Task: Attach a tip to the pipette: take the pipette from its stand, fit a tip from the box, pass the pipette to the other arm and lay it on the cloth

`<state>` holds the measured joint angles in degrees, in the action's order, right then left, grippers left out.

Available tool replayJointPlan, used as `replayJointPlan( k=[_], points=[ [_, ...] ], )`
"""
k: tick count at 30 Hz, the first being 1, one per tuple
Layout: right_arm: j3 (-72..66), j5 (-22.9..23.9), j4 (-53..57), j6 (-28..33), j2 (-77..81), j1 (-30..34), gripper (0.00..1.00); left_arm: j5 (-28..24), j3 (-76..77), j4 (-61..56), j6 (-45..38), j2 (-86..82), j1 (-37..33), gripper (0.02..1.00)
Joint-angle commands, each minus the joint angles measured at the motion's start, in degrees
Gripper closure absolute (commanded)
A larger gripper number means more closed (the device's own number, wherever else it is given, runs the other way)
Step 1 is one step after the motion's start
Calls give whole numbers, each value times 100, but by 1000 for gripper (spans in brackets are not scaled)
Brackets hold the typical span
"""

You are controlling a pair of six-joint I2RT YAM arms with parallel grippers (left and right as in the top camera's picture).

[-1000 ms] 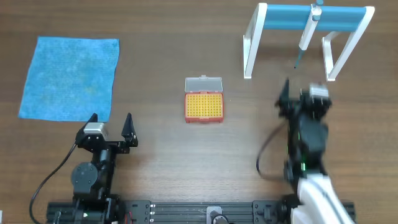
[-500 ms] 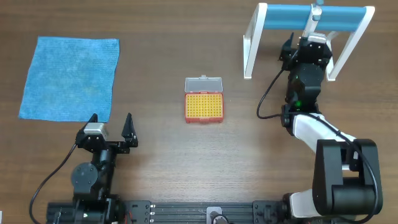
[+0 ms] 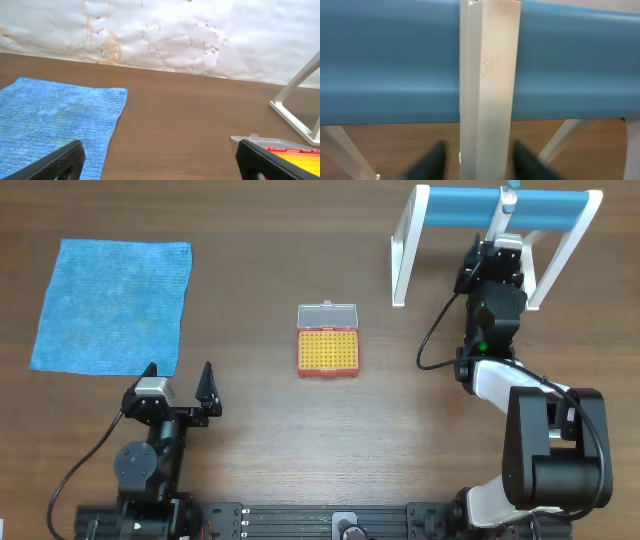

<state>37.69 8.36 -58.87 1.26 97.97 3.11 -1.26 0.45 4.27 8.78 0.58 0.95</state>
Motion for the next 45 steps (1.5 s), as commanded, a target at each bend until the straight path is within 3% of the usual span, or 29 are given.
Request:
replayJointPlan(
  k=[1, 6, 12, 18, 20, 22, 23, 25, 27, 29, 31, 32, 33, 38, 41, 43, 45],
  points=[
    [92, -52, -44, 13, 63, 24, 923, 83, -13, 35, -72, -28, -20, 40],
    [92, -57, -39, 13, -4, 7, 925, 83, -13, 35, -72, -28, -20, 42],
    [92, -503, 2, 13, -466, -31, 928, 83, -13, 35, -72, -28, -20, 40],
    [92, -603, 35, -24, -905, -186, 928, 83, -13, 35, -72, -28, -20, 40],
    [92, -1274, 151, -304, -1117, -391, 928, 83, -13, 35, -72, -28, -20, 40],
    [92, -2396, 157, -654, -1292, -682, 928, 83, -13, 35, -72, -28, -20, 42],
    [92, -2721, 157, -789, -1300, -866, 925, 83, -13, 35, -72, -26, -20, 42],
    [74, -2852, 179, -933, -1237, -1322, 928, 83, -13, 35, -72, -28, -20, 40],
    [0, -2568, 162, -822, -1113, -1843, 928, 83, -13, 35, -72, -28, -20, 40],
    [-205, -1314, -4, -776, -1051, -2472, 928, 83, -13, 35, -72, -26, -20, 40],
    [-393, -472, -291, -573, -1008, -2905, 925, 83, -13, 35, -72, -28, -20, 38],
    [-588, 313, -704, -378, -951, -3316, 925, 83, -13, 35, -72, -28, -20, 40],
    [-710, 592, -933, -254, -907, -3530, 928, 83, -13, 35, -72, -26, -20, 40],
    [-1799, 629, -2455, -205, -763, -4057, 925, 83, -13, 35, -72, -28, -20, 42],
    [-2332, 546, -2496, -531, -774, -4155, 928, 83, -13, 35, -72, -28, -20, 40],
    [-2409, 195, -2490, -529, -772, -4168, 928, 83, -13, 35, -72, -28, -20, 40],
    [-2409, 142, -2487, -529, -734, -4168, 928, 83, -13, 35, -72, -26, -20, 42]
  ],
)
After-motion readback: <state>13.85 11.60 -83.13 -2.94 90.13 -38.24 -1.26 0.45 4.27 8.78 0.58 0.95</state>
